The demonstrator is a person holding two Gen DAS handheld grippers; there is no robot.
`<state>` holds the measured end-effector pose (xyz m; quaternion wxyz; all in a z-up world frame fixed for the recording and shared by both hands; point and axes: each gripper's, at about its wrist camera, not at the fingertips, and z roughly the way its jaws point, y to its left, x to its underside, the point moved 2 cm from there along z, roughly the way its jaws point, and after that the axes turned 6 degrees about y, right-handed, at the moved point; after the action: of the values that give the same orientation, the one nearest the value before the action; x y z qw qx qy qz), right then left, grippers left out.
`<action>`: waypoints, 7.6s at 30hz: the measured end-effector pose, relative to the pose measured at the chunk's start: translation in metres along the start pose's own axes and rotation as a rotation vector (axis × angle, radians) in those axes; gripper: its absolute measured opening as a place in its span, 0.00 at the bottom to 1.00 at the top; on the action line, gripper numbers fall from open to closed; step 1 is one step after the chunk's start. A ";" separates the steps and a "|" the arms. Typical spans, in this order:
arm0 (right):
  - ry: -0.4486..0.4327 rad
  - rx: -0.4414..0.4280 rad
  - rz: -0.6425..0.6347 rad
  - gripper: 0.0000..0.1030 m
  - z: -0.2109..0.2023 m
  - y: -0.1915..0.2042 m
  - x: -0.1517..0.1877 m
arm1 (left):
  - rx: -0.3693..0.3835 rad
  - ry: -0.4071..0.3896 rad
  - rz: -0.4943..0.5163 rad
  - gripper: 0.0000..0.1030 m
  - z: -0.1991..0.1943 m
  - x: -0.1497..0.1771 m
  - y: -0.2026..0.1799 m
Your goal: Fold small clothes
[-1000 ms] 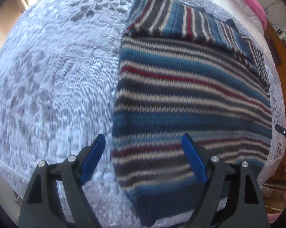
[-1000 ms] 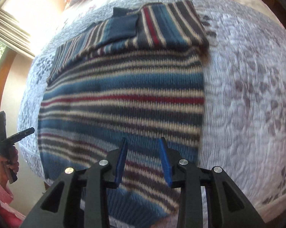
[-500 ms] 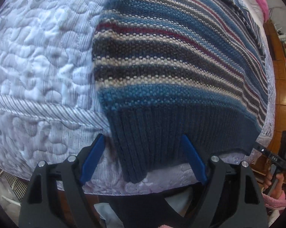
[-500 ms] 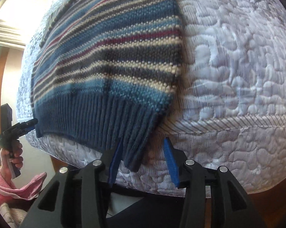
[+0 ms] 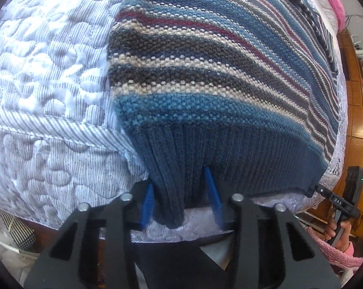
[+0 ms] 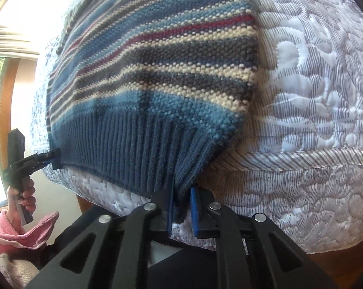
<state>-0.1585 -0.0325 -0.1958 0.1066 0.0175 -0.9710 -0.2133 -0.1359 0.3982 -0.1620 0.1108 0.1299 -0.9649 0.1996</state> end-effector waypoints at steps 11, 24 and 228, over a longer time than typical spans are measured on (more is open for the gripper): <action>-0.080 -0.071 -0.060 0.09 -0.049 0.017 -0.020 | 0.018 -0.067 0.052 0.10 -0.040 -0.013 -0.016; -0.246 -0.164 -0.027 0.09 -0.120 0.029 -0.119 | 0.084 -0.288 0.069 0.09 -0.119 -0.096 -0.039; -0.186 0.036 0.077 0.68 -0.117 -0.064 -0.321 | -0.227 -0.320 0.291 0.78 -0.002 -0.288 -0.215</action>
<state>0.1791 -0.1135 -0.1833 0.0240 -0.0378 -0.9804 -0.1920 0.1991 0.2675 -0.1597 -0.0596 0.0061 -0.9949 0.0808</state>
